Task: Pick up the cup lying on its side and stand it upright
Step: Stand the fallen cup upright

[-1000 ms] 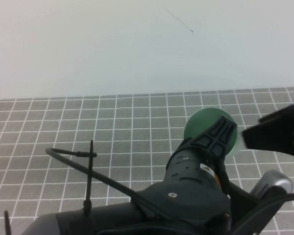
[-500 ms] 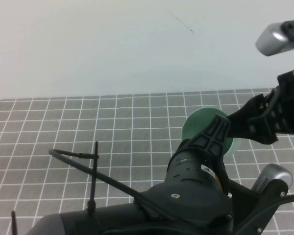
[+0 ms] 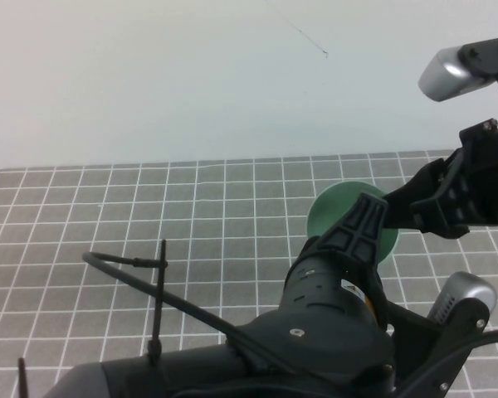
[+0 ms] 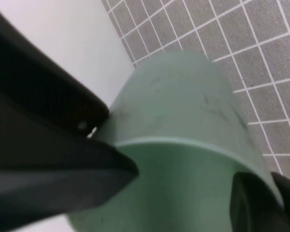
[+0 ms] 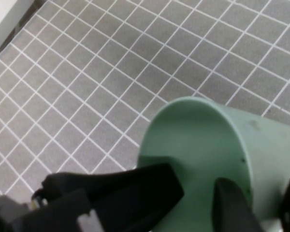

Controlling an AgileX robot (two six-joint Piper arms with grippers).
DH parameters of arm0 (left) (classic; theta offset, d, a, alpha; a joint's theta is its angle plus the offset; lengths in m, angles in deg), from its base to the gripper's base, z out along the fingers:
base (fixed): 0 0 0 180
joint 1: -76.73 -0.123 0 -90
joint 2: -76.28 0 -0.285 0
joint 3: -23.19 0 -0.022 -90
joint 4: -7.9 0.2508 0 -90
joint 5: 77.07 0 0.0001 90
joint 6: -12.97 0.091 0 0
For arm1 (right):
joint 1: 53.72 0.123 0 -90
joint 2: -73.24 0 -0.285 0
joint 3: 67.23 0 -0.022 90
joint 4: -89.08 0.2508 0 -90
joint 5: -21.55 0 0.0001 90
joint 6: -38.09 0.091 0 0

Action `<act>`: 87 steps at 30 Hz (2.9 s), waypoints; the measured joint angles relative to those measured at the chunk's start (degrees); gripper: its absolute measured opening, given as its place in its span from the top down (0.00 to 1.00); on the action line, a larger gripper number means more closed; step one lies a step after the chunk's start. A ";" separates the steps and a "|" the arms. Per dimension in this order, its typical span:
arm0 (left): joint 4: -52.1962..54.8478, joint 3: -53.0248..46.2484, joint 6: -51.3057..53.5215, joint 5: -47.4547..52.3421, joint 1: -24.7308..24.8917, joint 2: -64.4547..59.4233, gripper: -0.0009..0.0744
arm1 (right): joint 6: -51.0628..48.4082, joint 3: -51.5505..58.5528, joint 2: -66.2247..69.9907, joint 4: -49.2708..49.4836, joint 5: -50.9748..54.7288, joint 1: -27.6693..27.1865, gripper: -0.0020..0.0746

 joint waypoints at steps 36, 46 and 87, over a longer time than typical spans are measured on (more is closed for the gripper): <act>-1.17 0.00 -15.09 3.16 0.60 0.00 0.21 | 22.13 0.00 -0.11 -25.59 -10.06 -2.47 0.97; 15.18 0.00 -34.14 12.34 0.48 0.13 0.92 | 20.94 0.00 2.32 -28.01 -3.24 -6.71 0.97; -18.64 0.00 -49.42 12.99 -19.97 33.80 0.99 | 11.64 -25.74 39.98 -19.76 6.53 -0.65 0.97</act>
